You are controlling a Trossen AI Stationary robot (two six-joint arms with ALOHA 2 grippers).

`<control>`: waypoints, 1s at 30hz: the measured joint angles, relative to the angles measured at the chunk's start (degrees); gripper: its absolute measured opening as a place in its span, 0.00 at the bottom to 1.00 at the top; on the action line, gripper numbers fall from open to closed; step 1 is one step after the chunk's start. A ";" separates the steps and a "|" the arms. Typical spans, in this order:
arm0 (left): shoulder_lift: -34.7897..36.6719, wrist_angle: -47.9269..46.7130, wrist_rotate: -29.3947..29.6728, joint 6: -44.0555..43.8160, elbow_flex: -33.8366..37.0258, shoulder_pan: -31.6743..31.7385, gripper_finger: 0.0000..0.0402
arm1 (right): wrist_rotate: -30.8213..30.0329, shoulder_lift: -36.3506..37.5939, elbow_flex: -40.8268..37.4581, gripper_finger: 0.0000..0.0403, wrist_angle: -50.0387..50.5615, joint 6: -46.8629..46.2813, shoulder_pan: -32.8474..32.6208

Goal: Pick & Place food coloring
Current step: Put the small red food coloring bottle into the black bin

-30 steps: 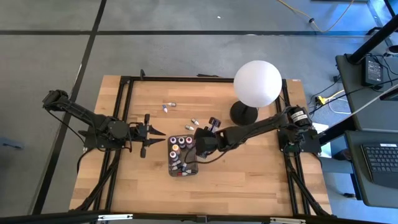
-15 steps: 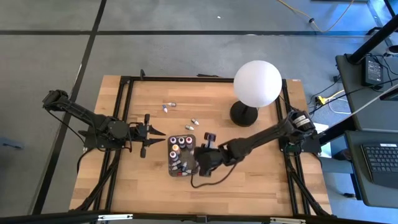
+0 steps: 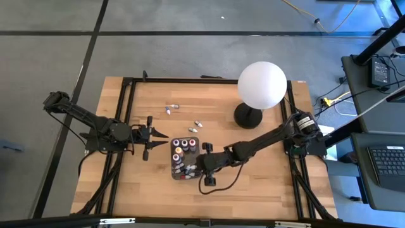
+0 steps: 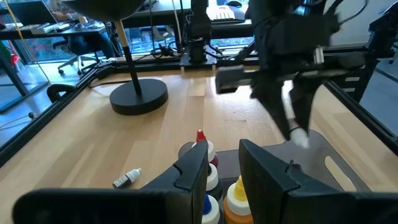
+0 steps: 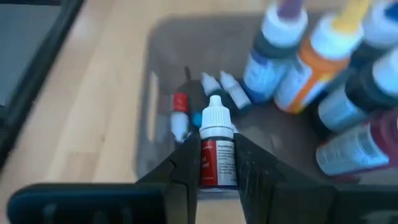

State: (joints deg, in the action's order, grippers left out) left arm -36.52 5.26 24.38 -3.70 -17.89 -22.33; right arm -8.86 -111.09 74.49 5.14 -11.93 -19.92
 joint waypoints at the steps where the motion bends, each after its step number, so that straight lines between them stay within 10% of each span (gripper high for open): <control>1: -0.02 0.02 0.00 0.00 0.00 0.00 0.22 | 0.00 0.00 -0.97 0.21 -0.82 -0.25 0.24; 30: 0.00 0.01 0.17 0.00 0.00 0.00 0.22 | 7.19 0.04 -9.50 0.21 -15.63 0.23 3.04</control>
State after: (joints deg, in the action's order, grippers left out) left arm -36.52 5.26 24.56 -3.70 -17.89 -22.33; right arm -1.67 -111.04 64.99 -10.48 -11.69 -16.88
